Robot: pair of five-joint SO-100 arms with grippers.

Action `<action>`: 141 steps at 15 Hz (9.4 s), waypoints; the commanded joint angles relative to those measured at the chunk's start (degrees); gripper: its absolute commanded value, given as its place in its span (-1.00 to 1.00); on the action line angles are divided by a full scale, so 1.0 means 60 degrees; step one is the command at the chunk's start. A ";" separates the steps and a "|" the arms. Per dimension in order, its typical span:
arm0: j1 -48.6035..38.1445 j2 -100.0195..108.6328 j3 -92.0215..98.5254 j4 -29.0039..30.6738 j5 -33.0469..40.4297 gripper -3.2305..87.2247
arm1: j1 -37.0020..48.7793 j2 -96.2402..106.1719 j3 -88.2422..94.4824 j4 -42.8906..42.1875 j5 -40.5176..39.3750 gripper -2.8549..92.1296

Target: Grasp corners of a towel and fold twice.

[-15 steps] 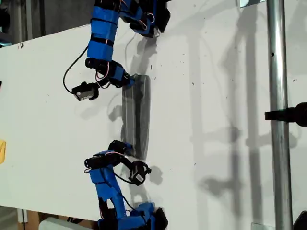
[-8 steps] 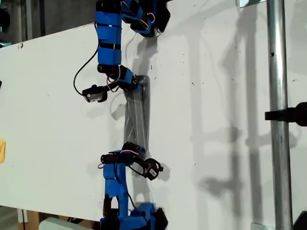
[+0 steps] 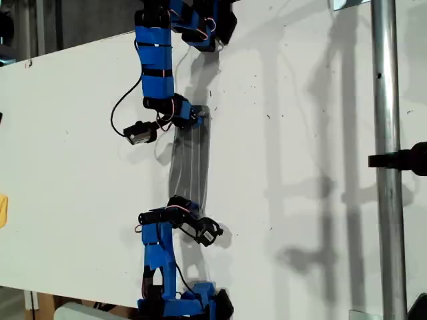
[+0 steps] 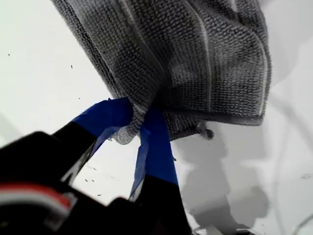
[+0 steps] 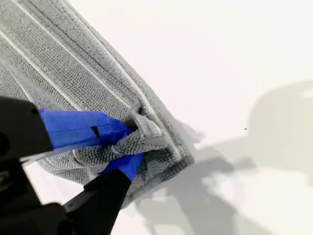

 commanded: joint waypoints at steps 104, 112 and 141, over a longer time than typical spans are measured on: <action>0.1523 2.2310 1.6523 -0.1113 -0.3384 -0.89 | 0.0601 0.2856 -0.0103 0.3530 0.3882 -0.94; 0.1582 2.2310 1.6523 -0.1113 -0.3413 -0.89 | -0.0146 0.1714 -0.1304 0.2168 0.3618 -0.94; 0.2168 2.2280 1.6523 -0.0908 0.0029 -0.73 | -0.0396 1.6553 0.9404 0.1626 0.5742 -0.77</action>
